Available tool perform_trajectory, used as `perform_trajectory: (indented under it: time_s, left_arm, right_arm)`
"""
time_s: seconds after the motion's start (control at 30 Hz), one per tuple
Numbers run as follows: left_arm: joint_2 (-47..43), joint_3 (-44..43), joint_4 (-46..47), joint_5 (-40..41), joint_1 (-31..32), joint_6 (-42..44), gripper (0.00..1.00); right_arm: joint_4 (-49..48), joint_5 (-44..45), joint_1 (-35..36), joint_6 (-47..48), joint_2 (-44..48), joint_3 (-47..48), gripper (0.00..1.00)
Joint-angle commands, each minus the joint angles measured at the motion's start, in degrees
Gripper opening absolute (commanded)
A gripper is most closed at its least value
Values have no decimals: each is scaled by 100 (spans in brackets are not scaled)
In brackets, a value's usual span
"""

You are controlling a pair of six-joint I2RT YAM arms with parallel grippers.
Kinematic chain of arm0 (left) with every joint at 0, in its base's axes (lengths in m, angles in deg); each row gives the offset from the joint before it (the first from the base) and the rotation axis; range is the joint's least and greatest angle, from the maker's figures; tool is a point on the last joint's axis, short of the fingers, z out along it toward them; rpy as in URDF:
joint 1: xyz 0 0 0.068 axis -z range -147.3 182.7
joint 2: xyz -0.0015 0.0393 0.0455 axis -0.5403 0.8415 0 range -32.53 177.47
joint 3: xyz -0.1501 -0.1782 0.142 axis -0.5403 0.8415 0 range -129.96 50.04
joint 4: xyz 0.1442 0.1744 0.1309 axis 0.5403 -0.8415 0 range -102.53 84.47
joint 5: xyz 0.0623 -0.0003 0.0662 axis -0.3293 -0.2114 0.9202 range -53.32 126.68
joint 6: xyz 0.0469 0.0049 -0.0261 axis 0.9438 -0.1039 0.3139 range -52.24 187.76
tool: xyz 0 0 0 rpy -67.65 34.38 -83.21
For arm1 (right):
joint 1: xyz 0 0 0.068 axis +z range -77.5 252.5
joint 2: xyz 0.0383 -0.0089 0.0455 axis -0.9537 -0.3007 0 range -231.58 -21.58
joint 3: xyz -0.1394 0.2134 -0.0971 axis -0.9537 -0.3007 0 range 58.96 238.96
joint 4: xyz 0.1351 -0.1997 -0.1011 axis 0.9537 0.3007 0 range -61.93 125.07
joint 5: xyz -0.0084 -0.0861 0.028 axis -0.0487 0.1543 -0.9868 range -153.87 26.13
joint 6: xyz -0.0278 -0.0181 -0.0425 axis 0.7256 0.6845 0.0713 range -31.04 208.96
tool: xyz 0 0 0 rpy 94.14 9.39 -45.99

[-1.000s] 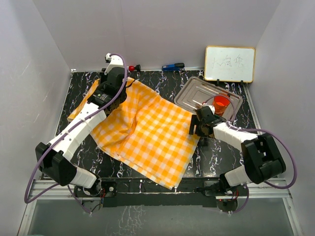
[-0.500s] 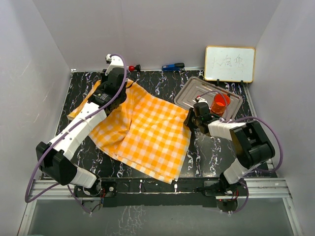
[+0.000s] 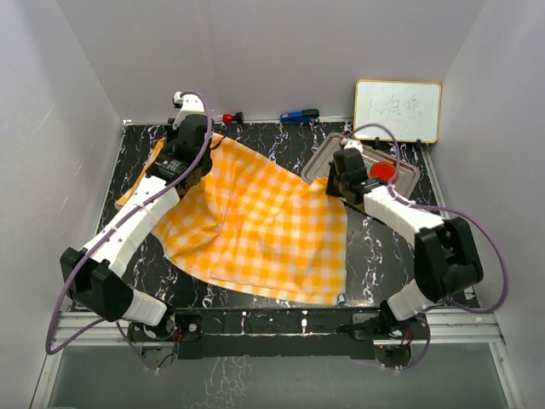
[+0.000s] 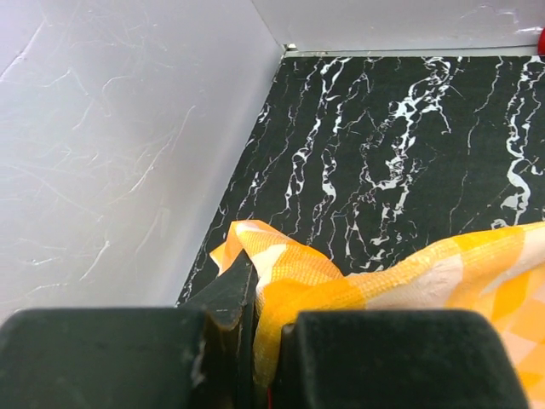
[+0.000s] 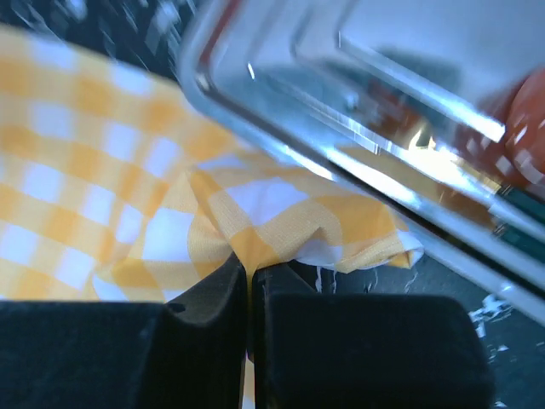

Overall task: Set the dinner table for one person
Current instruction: Flatten out the napkin at the center of the board.

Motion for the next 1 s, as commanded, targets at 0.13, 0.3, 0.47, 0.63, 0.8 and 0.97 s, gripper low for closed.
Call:
perform_trajectory:
  time_s: [0.13, 0.3, 0.47, 0.63, 0.8, 0.97]
  left_arm:
    - [-765, -344, 187, 283, -55, 368, 0]
    - [-1041, -422, 401, 580, -55, 673, 0]
    - [-1442, -511, 558, 825, -55, 889, 0]
    - [-1802, -504, 1014, 1282, -46, 1424, 0]
    - [-2119, -565, 1772, 1587, -46, 2213, 0]
    - [-2316, -787, 2264, 1823, -46, 2873, 0]
  right_arm:
    - [171, 980, -12, 754, 1561, 1688, 0]
    - [305, 1056, -14, 793, 2108, 1756, 0]
    - [468, 1202, -12, 756, 2655, 1721, 0]
    - [630, 1276, -20, 814, 3077, 1992, 0]
    - [829, 1751, -18, 1187, 3434, 2766, 0]
    - [1109, 2385, -11, 1592, 3615, 3489, 0]
